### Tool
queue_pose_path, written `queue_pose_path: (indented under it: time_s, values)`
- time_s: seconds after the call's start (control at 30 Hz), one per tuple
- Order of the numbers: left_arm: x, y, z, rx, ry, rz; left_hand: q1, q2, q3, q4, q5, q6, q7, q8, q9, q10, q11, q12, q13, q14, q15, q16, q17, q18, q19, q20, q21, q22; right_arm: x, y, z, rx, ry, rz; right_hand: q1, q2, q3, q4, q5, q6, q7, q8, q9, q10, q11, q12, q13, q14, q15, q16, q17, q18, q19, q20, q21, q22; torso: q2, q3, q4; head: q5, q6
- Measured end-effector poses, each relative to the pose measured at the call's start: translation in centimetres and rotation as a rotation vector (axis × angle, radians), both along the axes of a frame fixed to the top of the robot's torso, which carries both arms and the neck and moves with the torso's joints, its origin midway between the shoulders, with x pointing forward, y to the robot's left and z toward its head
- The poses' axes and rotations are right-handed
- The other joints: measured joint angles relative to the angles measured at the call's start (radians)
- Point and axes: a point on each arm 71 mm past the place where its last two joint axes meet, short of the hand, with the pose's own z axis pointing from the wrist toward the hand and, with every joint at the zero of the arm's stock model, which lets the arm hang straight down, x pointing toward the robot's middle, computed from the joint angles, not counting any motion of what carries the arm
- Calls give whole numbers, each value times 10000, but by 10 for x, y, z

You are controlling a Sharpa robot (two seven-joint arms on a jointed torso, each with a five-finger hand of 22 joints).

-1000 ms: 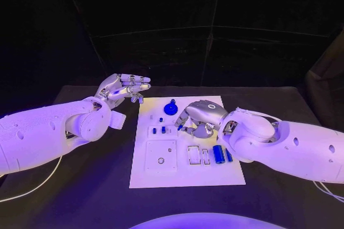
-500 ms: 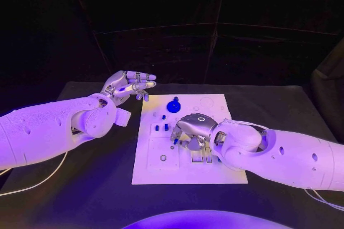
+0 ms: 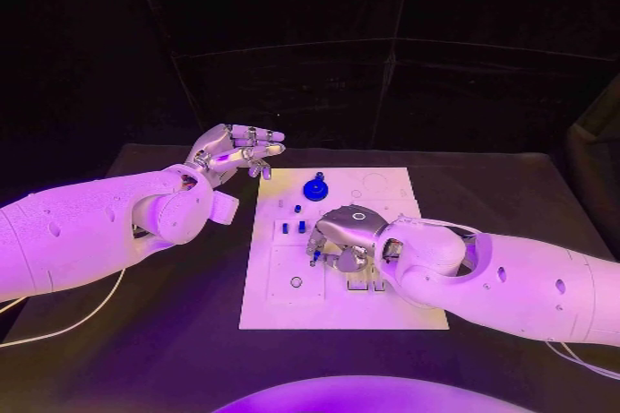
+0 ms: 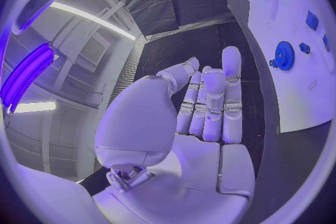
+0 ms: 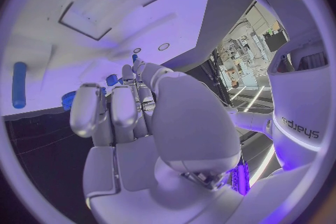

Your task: Assemble the parts on the task board

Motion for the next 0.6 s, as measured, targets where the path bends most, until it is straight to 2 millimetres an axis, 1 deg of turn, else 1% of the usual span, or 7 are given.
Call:
queue_pose_path:
  time_s: [0.13, 0.2, 0.6]
  values:
    - [0, 0, 0, 5, 7, 0, 0, 0, 0, 0, 0, 0, 0, 0, 0, 0, 0, 0, 0, 0, 0, 0, 0, 0, 0, 0, 0, 0, -1, 1, -1, -50, -12, 53, -10, -10, 0, 0, 0, 0, 0, 0, 0, 0, 0, 0, 0, 0, 0, 0, -8, 0, 0, 0, 0, 0, 0, 1, -1, 6, -7]
    - [0, 0, 0, 8, 12, 4, 0, 0, 0, 0, 0, 0, 0, 0, 0, 0, 0, 39, 0, 0, 0, 0, -18, 0, -34, 34, 0, -6, -1, 2, -1, -73, -12, 78, -10, -10, 0, 0, 0, 0, 0, 0, 0, 0, 0, 0, 0, 0, 0, 0, -8, 0, 0, -1, 0, 0, -2, 0, -1, 7, -13]
    - [0, 0, 0, 20, 32, 16, 0, 0, 0, 0, 0, 0, 0, 0, 1, 0, 0, 39, 0, 0, 0, 0, -19, 1, -34, 34, 0, -8, -1, 5, -7, -225, 54, 130, -10, -10, -1, -1, 0, -1, 0, 0, 0, 0, 0, 0, 0, 0, 0, 0, -8, 0, 0, -1, -1, -2, -2, -5, -1, 36, -47]
